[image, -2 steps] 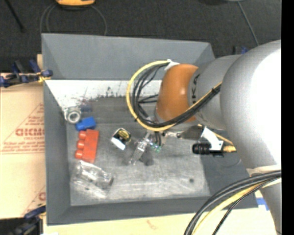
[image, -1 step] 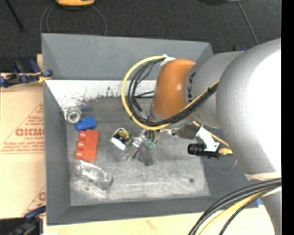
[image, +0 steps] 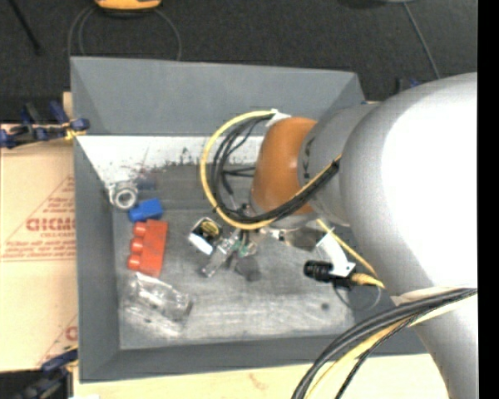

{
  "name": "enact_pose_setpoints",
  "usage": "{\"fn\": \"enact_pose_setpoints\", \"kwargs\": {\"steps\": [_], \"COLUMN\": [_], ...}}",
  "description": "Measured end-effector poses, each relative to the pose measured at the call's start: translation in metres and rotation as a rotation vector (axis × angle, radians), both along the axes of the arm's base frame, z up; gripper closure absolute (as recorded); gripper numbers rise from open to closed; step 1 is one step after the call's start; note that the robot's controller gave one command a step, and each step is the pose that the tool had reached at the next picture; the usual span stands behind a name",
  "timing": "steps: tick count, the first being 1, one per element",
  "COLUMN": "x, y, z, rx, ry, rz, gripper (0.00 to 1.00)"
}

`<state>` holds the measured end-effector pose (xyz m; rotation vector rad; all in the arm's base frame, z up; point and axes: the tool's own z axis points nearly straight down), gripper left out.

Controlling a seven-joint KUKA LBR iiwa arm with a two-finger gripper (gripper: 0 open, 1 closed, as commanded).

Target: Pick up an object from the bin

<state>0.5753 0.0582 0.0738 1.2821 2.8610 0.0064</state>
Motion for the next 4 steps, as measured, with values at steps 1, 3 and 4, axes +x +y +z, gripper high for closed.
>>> {"fn": "enact_pose_setpoints", "kwargs": {"steps": [1, 3, 4], "x": [0.002, 0.006, 0.007], "y": [-0.001, -0.002, -0.003], "z": [0.002, 0.066, 0.075], "rx": [-0.002, -0.001, -0.002], "ry": [0.001, 0.0, 0.003], "rz": [0.008, 0.016, 0.023], "gripper": [0.0, 1.0, 1.0]}}
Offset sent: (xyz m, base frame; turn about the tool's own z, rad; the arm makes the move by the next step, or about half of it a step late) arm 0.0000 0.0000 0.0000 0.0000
